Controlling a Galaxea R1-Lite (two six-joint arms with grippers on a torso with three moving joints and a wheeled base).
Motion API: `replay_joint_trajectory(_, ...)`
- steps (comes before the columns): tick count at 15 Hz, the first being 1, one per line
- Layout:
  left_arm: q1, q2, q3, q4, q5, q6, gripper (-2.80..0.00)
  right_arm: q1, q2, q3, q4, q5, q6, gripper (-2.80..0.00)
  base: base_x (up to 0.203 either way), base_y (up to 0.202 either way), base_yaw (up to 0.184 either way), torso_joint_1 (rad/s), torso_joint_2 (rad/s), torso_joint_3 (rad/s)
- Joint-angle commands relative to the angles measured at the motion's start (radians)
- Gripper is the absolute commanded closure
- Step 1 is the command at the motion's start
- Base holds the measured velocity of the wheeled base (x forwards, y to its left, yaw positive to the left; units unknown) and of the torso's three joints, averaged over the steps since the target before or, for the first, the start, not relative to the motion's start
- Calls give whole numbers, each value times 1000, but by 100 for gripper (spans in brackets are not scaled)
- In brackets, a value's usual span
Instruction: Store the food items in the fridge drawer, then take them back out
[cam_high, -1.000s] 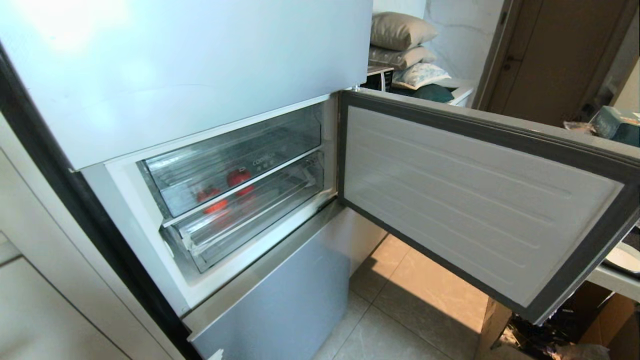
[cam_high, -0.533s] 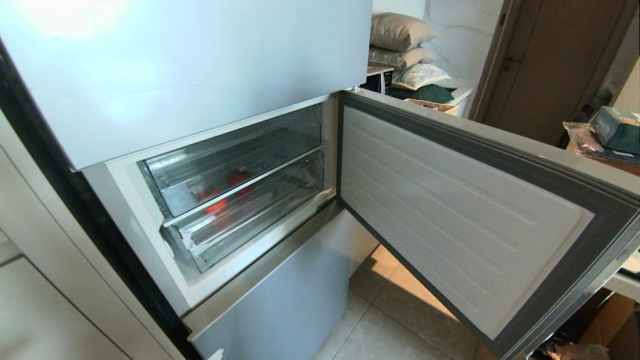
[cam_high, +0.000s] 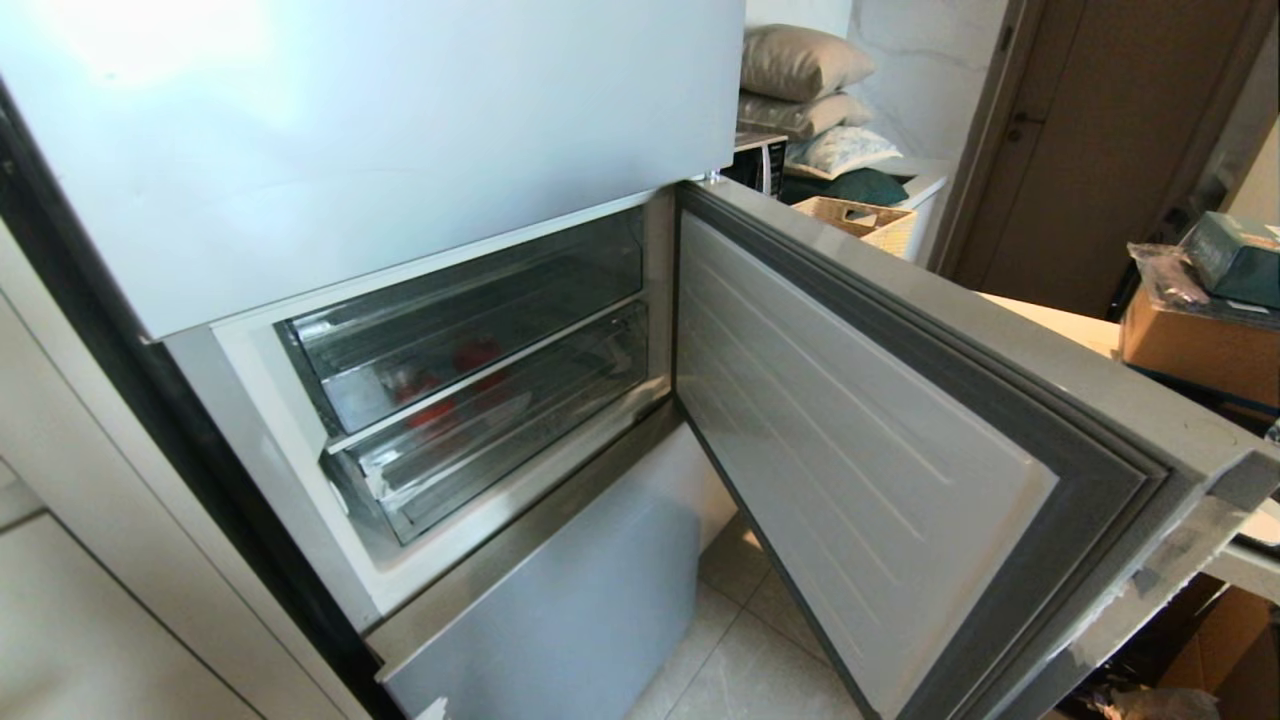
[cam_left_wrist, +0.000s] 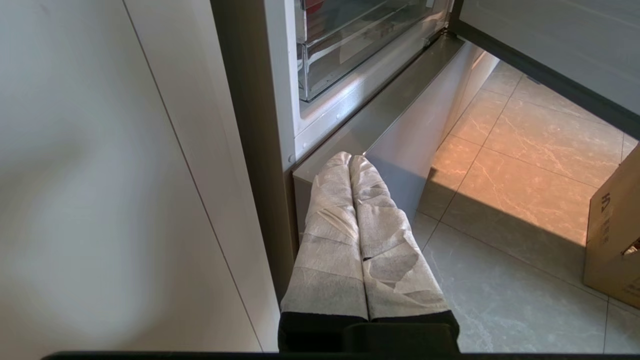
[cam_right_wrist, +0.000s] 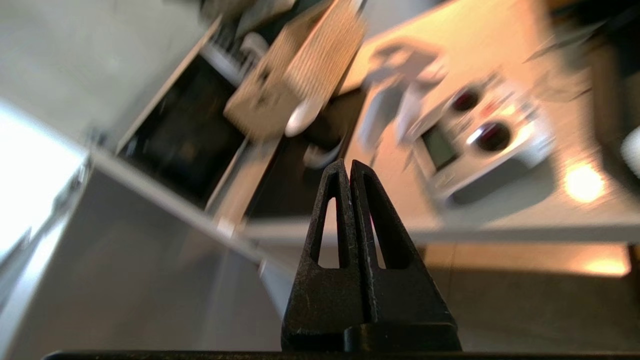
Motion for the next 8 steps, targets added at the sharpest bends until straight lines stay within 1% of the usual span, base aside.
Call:
replay_joint_trajectory(1, 0, 0, 0, 0, 1, 0, 0, 185, 117, 30, -29, -2, -7, 0, 0, 0, 0, 0, 0, 0)
replay_joint_trajectory(3, 0, 0, 0, 0, 1, 0, 0, 370, 153, 43, -56, -2, -15, 0, 0, 0, 0, 0, 0, 0)
replay_joint_trajectory(5, 0, 0, 0, 0, 1, 0, 0, 523, 169, 42, -68, -1, -18, 0, 0, 0, 0, 0, 0, 0)
replay_joint_trajectory(6, 0, 0, 0, 0, 1, 0, 0, 594, 182, 33, -71, 0, -19, 0, 0, 0, 0, 0, 0, 0)
replay_joint_trajectory(8, 0, 0, 0, -1, 1, 0, 0, 689, 256, -8, -75, -12, -25, 0, 0, 0, 0, 0, 0, 0)
